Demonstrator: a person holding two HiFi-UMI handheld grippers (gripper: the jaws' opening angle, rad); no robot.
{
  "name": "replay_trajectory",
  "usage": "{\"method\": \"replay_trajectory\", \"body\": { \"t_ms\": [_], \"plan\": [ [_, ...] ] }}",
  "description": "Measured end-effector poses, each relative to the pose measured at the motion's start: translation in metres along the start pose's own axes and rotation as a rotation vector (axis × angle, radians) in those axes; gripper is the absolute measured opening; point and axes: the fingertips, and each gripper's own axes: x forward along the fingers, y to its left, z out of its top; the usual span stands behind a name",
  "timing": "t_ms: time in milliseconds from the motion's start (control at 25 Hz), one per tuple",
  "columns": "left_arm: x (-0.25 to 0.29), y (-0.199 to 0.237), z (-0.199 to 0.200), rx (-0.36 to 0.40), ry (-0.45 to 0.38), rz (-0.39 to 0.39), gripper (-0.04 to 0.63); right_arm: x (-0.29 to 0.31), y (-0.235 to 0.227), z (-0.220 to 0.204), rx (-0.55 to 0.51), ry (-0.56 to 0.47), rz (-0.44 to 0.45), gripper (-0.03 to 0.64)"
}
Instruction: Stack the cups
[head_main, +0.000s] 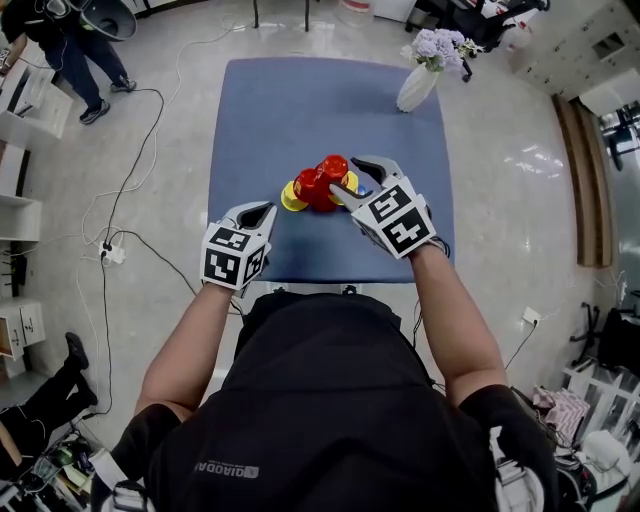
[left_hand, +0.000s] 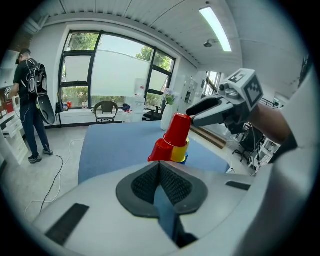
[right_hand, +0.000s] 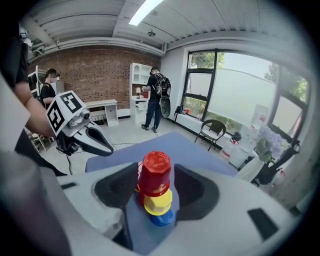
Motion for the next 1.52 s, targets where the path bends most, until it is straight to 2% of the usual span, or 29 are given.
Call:
{"method": "replay_trajectory", "body": {
  "t_ms": [240, 440, 560, 680, 800, 1040, 1520],
  "plan": [
    [0.0, -0.002, 0.007, 0.008, -0.012, 0.001, 0.003, -0.027, -0.011, 0.0, 0.092, -0.1, -0.048, 0.215],
    [-0.002, -0.002, 0.007, -0.005, -0.015, 0.003, 0.003, -0.045, -0.024, -0.024, 0.292, -0.213, -0.092, 0.213],
    [-0.003, 0.0, 0.007, -0.022, -0.028, 0.006, 0.003, -0.048, -0.023, -0.052, 0.408, -0.225, -0.103, 0.209],
    [-0.007, 0.0, 0.005, -0.046, -0.046, 0.005, 0.003, -0.047, -0.012, -0.08, 0.475, -0.204, -0.097, 0.167],
    [-0.009, 0.0, 0.0, -0.058, -0.051, 0.008, 0.003, -0.041, 0.006, -0.102, 0.501, -0.172, -0.079, 0.103],
    [-0.007, -0.005, -0.006, -0.052, -0.036, -0.001, 0.003, -0.028, 0.03, -0.119, 0.561, -0.15, -0.03, 0.02],
    [0.0, -0.018, -0.017, -0.032, 0.0, -0.017, 0.003, -0.022, 0.038, -0.121, 0.525, -0.126, -0.023, 0.002]
  ]
}}
